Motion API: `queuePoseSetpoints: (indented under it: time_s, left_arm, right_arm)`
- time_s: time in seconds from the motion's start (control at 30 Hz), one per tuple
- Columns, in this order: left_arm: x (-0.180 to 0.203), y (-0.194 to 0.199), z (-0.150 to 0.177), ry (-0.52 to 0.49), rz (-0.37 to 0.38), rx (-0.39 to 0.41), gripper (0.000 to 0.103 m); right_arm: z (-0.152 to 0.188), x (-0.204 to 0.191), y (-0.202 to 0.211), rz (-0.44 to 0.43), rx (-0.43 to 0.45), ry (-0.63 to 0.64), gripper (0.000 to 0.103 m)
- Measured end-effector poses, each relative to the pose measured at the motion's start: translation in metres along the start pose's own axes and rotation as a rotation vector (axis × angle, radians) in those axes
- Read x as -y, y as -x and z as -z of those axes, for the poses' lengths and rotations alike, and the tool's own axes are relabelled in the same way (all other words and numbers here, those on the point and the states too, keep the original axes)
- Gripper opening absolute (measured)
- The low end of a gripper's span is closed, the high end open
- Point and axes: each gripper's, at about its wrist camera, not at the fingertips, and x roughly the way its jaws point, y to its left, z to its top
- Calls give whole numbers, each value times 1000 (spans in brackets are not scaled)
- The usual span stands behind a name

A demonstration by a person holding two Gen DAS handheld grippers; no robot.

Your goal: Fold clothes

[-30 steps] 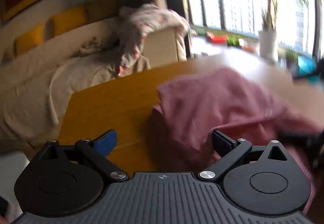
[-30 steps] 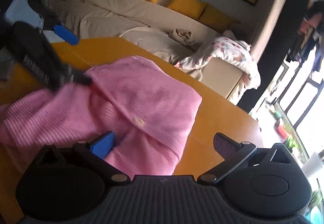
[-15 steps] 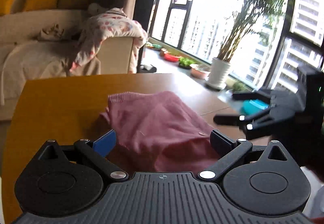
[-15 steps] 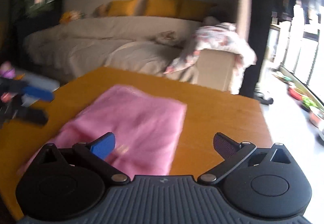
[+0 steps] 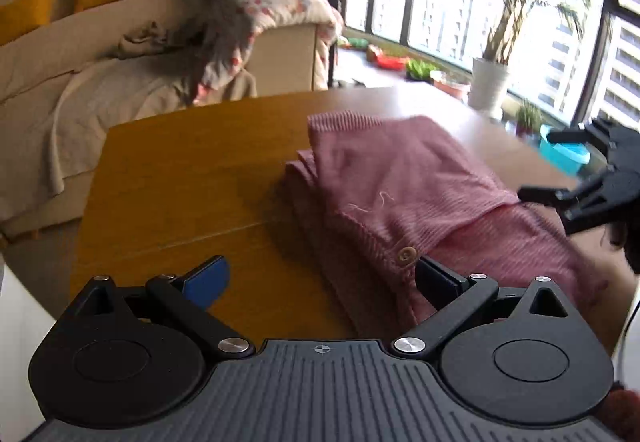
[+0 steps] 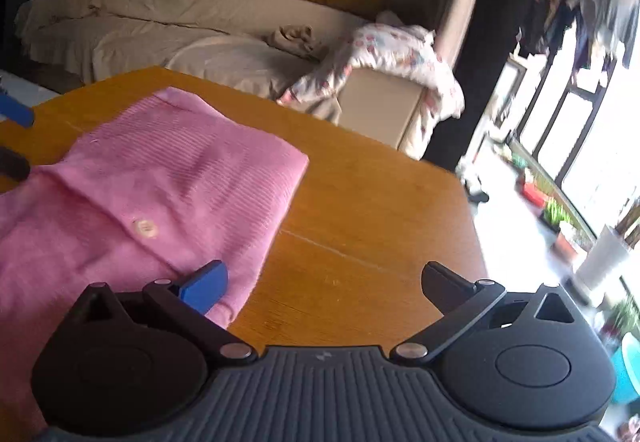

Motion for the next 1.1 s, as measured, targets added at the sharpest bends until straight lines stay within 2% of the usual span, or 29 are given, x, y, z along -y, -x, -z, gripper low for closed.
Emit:
queuePoseSetpoints:
  time_s: [0.13,0.2,0.23,0.27,0.33,0.4,0.53,0.57,0.67,0.73,0.8,0.93,1.0,1.07,1.1]
  left_arm:
    - [-20,33,11,147,24,23,103]
    - [-26,49,17,200,32,38,103]
    - [-29,56,20,221,35,48,103]
    - [-29,64,24,231,34,60,103]
    - [-28,77,31,241,29,81,103]
    - [-28,85,36,251,32,93,103]
    - [-29,90,47,279,43,92,103]
    - [-29,90,49,286,46,88,103]
    - [-29,88,55,305,53,79,103]
    - [-29,86,59,316,60,73,103]
    - [-30,83,62,327,67,66,103]
    - [-31,79,65,349,74,63,103]
    - [-33,79,65,363,72,67,103]
    - [-32,81,65,367,62,70,103]
    - [-32,83,64,361,59,70,103]
  right_arm:
    - [-4,-12,53,-161,167,23,102]
    - [-5,-31,70,-257,176,90,89]
    - [-5,-42,75,-300,165,134,78]
    - [-1,-55,76,-325,151,198,67]
    - [6,-81,78,-368,123,333,52]
    - [14,-107,80,-410,95,468,50]
    - [-3,-95,59,-463,67,250,49]
    - [-7,-92,53,-475,60,191,41]
    - [-21,-81,37,-510,40,11,28]
    - [-30,-74,26,-532,27,-109,28]
    - [-34,-54,15,-588,7,-295,28]
    - [-26,-73,19,-620,8,-223,32]
    - [-22,-84,21,-634,9,-177,42]
    - [-17,-95,23,-648,10,-132,60]
    - [-15,-100,24,-655,10,-109,61]
